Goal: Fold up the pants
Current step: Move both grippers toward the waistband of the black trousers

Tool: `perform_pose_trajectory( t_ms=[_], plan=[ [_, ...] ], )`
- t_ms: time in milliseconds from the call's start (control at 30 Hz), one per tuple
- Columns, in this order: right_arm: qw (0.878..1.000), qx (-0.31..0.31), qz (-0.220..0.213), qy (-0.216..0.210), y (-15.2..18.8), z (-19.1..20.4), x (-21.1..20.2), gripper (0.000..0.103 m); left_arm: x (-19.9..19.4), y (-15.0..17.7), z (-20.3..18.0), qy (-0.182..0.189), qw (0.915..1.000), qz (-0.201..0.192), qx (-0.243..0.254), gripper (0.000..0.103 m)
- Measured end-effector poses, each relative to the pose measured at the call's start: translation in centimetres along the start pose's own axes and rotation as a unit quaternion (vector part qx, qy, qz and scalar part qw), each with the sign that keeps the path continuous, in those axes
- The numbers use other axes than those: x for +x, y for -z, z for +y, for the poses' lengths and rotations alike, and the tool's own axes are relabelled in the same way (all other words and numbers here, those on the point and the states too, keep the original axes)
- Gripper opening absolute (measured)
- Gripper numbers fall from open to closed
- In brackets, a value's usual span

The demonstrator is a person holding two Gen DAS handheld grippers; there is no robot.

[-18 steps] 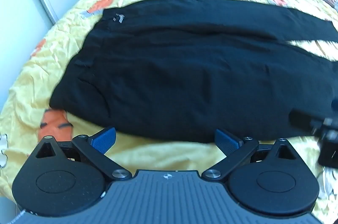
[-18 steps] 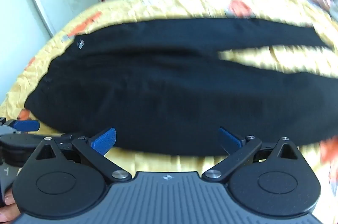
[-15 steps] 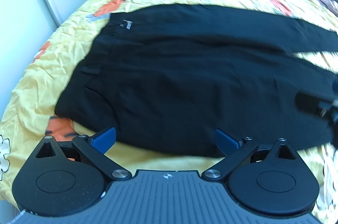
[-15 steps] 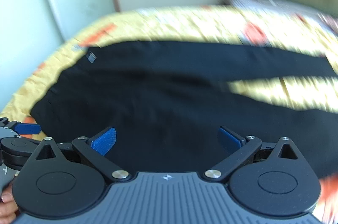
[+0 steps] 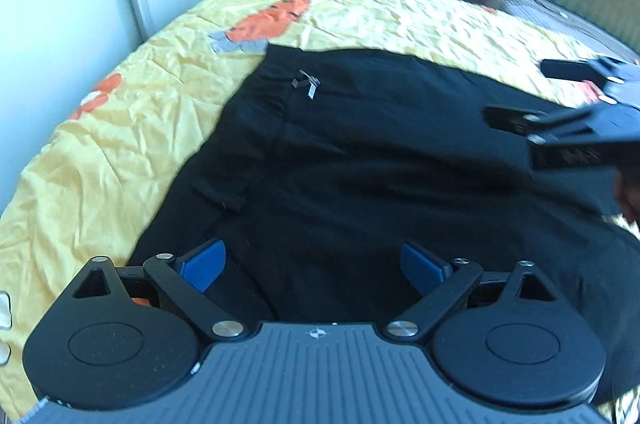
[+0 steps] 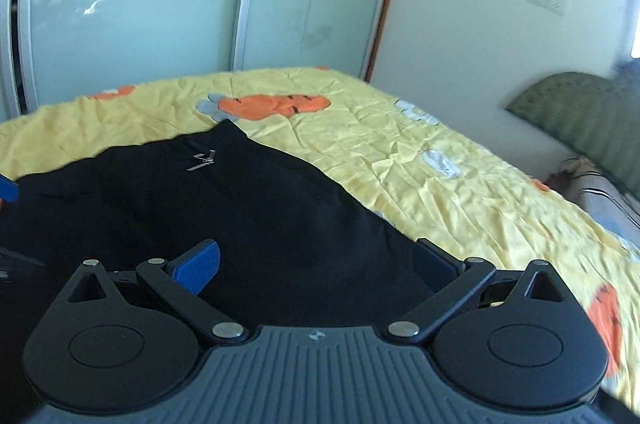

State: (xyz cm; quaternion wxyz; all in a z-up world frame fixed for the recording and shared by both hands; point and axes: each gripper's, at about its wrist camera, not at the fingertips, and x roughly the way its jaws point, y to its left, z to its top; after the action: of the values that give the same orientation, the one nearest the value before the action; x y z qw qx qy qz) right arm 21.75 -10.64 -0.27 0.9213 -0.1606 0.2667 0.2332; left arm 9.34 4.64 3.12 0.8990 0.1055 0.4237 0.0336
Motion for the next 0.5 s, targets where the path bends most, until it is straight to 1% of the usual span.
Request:
perform_pose_trajectory(
  t_ms=[67, 100, 133, 167, 233, 300, 333, 400, 433, 500],
  plan=[
    [0.999, 0.011, 0.011, -0.038, -1.0, -2.0, 2.9, 0.103, 0.7, -0.9, 0.4, -0.008, 0.9999, -0.011, -0.003, 0.096],
    [0.998, 0.028, 0.017, -0.053, -1.5, -3.0, 4.4, 0.102, 0.6, -1.3, 0.6, -0.016, 0.9996, -0.023, -0.002, 0.096],
    [0.997, 0.05, 0.023, -0.062, -1.8, -4.0, 5.7, 0.102, 0.9, -1.7, 0.7, -0.017, 0.9995, -0.026, -0.001, 0.096],
    [0.995, 0.07, 0.03, -0.071, -2.1, -5.2, 7.0, 0.102, 0.5, -2.4, 0.8, -0.032, 0.9985, -0.044, 0.008, 0.096],
    [0.99, 0.104, 0.039, -0.091, -2.5, -7.2, 9.4, 0.099, 0.9, -3.3, 1.0, -0.035, 0.9983, -0.043, 0.014, 0.096],
    [0.984, 0.125, 0.049, -0.114, -2.7, -8.5, 11.1, 0.088, 0.7, -3.6, 1.2, -0.041, 0.9979, -0.045, 0.022, 0.097],
    [0.982, 0.131, 0.054, -0.125, -2.9, -8.9, 11.9, 0.085, 1.1, -3.9, 1.4, -0.035, 0.9983, -0.043, 0.017, 0.097],
    [0.978, 0.138, 0.069, -0.143, -2.9, -9.4, 12.9, 0.073, 2.4, -4.8, 1.9, -0.019, 0.9994, -0.029, 0.001, 0.097],
    [0.976, 0.138, 0.078, -0.152, -2.9, -9.5, 13.4, 0.07, 2.9, -5.4, 2.1, -0.014, 0.9996, -0.023, -0.007, 0.097],
    [0.976, 0.115, 0.088, -0.162, -3.0, -9.2, 13.9, 0.053, 3.6, -6.5, 2.5, -0.004, 0.9995, -0.015, -0.027, 0.097]
  ],
)
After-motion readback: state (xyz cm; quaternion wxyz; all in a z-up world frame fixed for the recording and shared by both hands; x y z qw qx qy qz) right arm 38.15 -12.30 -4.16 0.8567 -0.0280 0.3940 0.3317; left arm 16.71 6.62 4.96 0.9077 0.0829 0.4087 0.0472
